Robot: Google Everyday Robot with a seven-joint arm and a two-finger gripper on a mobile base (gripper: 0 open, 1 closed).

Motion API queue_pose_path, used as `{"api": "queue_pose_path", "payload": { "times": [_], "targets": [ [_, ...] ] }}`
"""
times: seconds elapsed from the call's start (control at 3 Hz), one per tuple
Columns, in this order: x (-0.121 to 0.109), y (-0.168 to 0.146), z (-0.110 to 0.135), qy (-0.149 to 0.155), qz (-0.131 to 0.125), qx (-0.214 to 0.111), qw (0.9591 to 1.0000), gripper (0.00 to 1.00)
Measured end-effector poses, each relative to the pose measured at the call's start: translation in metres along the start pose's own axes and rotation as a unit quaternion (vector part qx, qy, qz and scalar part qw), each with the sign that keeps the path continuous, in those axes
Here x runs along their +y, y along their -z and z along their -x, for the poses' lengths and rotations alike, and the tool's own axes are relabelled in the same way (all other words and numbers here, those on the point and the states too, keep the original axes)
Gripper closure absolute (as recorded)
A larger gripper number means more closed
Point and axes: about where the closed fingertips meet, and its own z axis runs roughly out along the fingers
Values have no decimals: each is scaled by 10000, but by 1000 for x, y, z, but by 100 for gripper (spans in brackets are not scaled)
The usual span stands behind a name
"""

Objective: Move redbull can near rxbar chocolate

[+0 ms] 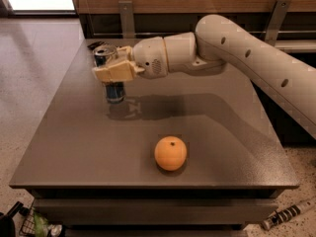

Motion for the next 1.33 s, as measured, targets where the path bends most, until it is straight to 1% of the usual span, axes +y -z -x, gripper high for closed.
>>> {"api": "queue_pose_path", "payload": {
  "times": [0.33, 0.67, 1.0, 1.33],
  "targets": [
    [-54, 11, 20, -50, -305, 25, 9995, 100],
    [-102, 23, 33, -88, -784, -60, 9969, 100],
    [-135, 33, 38, -175, -1279, -233, 9914, 100],
    [-169, 48, 38, -257, -1988, -568, 9780, 100]
  ]
}}
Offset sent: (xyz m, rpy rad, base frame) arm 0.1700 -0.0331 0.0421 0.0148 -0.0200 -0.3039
